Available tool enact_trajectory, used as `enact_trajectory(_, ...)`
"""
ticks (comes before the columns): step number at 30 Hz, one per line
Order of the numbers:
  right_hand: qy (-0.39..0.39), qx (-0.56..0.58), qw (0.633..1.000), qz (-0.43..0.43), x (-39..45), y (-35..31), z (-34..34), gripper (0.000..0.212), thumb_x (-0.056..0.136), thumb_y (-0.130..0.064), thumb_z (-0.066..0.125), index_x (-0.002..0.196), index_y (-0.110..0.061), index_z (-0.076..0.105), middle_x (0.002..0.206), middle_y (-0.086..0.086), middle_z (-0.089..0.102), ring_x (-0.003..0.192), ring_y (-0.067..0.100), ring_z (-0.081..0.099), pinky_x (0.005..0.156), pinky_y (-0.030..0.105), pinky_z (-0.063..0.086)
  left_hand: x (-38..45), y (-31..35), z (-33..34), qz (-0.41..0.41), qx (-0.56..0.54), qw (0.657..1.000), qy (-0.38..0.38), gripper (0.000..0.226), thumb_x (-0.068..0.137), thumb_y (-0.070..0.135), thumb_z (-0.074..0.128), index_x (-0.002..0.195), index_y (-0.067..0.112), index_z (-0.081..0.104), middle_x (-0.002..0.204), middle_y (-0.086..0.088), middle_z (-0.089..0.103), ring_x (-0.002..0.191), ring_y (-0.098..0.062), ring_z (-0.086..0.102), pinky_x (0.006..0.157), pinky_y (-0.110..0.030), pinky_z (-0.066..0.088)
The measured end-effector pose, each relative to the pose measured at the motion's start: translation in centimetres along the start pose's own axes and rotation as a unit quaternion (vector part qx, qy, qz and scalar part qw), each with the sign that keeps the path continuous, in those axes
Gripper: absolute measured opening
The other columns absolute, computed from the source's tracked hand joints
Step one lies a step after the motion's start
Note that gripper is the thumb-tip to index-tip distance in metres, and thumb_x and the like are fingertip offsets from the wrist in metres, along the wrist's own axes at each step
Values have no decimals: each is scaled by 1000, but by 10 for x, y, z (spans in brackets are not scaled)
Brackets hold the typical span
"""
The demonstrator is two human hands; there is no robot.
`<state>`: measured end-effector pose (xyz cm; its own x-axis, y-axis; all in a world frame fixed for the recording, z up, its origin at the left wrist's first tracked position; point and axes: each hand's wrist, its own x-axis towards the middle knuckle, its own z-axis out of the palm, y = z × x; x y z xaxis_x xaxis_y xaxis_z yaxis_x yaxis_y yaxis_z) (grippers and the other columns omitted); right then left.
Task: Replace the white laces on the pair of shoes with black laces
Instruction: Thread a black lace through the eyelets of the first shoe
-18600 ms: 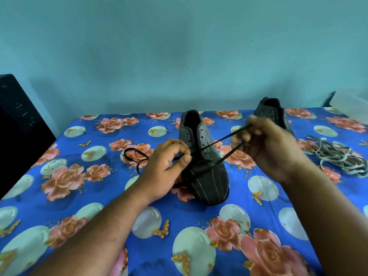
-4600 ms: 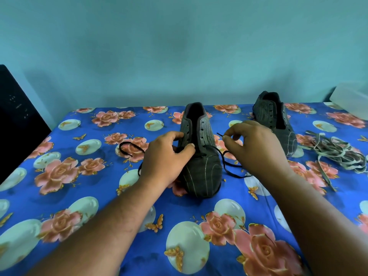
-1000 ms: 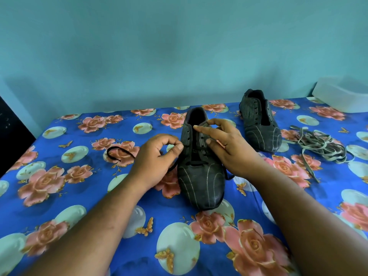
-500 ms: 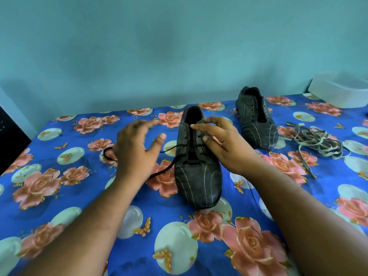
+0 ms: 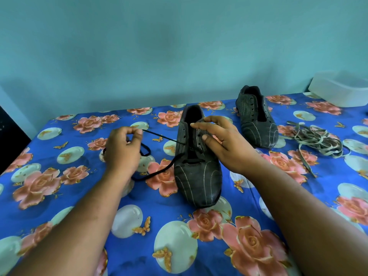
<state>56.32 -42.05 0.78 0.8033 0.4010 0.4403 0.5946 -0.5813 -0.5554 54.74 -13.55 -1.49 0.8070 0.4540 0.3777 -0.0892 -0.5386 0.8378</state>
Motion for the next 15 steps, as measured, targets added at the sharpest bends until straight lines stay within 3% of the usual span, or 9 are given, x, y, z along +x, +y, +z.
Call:
enact_trajectory(2, -1, -2, 1000, 0, 0, 0, 0, 41, 101, -37, 44, 140, -45, 53, 139, -12, 45, 135, 15, 41, 111, 53, 39, 9, -15, -3, -38, 13, 999, 3, 38, 78, 76, 51, 98, 45, 61, 97, -4, 71, 84, -29, 71, 79, -56, 58)
enact_trajectory(5, -3, -3, 1000, 0, 0, 1, 1, 41, 100, -39, 43, 140, -46, 53, 139, -12, 45, 135, 15, 42, 110, 54, 39, 6, -9, -2, -44, 72, 996, 5, 37, 81, 76, 51, 100, 47, 62, 100, -2, 71, 92, -34, 69, 84, -61, 55)
enact_trajectory(7, -2, -3, 1000, 2, 0, 1, 1, 42, 100, -42, 43, 140, -46, 52, 139, -13, 45, 135, 15, 41, 110, 54, 39, -4, 7, 0, 12, 129, 992, 3, 27, 90, 59, 60, 105, 38, 67, 114, 0, 68, 103, -33, 64, 91, -57, 51)
enact_trajectory(9, -2, -3, 1000, 3, 0, 1, 0, 42, 99, -42, 44, 140, -46, 52, 139, -13, 45, 135, 14, 41, 110, 54, 39, -11, 15, 5, 92, 128, 987, -16, 30, 93, 49, 61, 115, 29, 69, 124, 2, 66, 112, -29, 61, 97, -53, 47)
enact_trajectory(12, -1, -4, 1000, 1, 0, 1, 1, 43, 98, -46, 46, 140, -47, 52, 138, -13, 45, 135, 15, 42, 110, 54, 39, -21, 22, 11, 160, 77, 979, -95, 39, 92, 62, 51, 114, 36, 68, 121, 13, 67, 112, -24, 63, 94, -53, 49)
enact_trajectory(15, -1, -8, 1000, 0, 0, 0, 1, 44, 97, -48, 47, 140, -48, 51, 139, -12, 45, 135, 15, 42, 110, 54, 39, -29, 24, 19, 195, 41, 966, -162, 31, 93, 64, 52, 104, 40, 68, 109, 19, 69, 112, -16, 63, 94, -54, 48)
